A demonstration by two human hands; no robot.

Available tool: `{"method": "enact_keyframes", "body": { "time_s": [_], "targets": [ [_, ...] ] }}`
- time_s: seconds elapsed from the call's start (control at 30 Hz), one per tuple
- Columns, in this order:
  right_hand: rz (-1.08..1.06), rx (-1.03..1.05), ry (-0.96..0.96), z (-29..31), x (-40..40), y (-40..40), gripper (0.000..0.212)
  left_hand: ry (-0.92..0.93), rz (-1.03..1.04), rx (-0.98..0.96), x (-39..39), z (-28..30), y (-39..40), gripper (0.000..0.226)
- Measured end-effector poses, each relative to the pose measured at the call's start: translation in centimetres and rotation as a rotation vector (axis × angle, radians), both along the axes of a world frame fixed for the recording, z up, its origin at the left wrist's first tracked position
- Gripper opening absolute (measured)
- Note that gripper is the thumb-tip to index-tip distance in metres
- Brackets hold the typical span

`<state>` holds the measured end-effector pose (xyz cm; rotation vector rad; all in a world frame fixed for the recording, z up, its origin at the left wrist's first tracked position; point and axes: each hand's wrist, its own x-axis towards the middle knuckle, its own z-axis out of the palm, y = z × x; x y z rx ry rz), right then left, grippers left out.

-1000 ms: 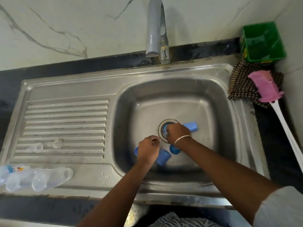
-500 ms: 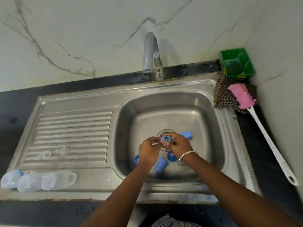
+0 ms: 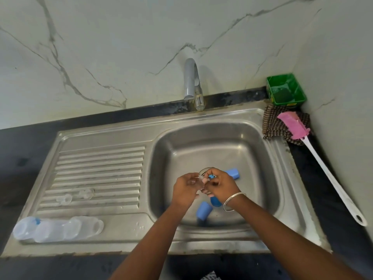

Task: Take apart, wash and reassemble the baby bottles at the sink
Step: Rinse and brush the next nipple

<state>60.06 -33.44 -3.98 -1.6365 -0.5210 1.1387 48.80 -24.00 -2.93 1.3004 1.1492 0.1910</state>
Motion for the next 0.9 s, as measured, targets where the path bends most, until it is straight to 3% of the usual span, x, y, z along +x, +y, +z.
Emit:
{"method": "enact_keyframes", "body": {
  "time_s": [0.1,0.3,0.37,0.47,0.53,0.63,0.7,0.8,0.9],
  "targets": [
    [-0.024,0.010,0.001,0.2,0.1,0.4,0.012,-0.044,-0.051,0.076,-0.2,-0.3,0.8,0.012],
    [-0.038,-0.107,-0.214,0.8,-0.1,2.7,0.009,-0.129,-0.071,0.013,0.4,-0.4,2.6,0.024],
    [-0.016,-0.129,-0.311,1.4,0.0,3.4,0.006,-0.196,-0.166,0.016,0.4,-0.3,3.4,0.010],
    [0.025,-0.156,-0.442,3.0,0.4,4.0,0.005,-0.280,-0.221,0.005,0.5,-0.4,4.9,0.007],
    [0.010,-0.167,-0.426,3.9,0.4,4.5,0.005,-0.328,-0.198,-0.017,0.7,0.0,5.7,0.012],
    [-0.093,-0.124,-0.228,5.5,0.5,5.8,0.010,-0.393,-0.140,-0.026,1.5,0.3,7.1,0.024],
    [-0.107,-0.090,-0.216,6.7,1.0,6.7,0.016,-0.409,-0.122,-0.031,2.1,0.9,7.9,0.021],
    [-0.119,-0.130,-0.361,7.8,2.5,8.1,0.019,-0.413,-0.146,-0.049,3.1,1.6,8.8,0.015],
    [-0.193,-0.170,-0.512,8.0,4.9,10.0,0.010,-0.456,-0.108,-0.036,4.4,2.2,9.3,0.017]
  ]
}}
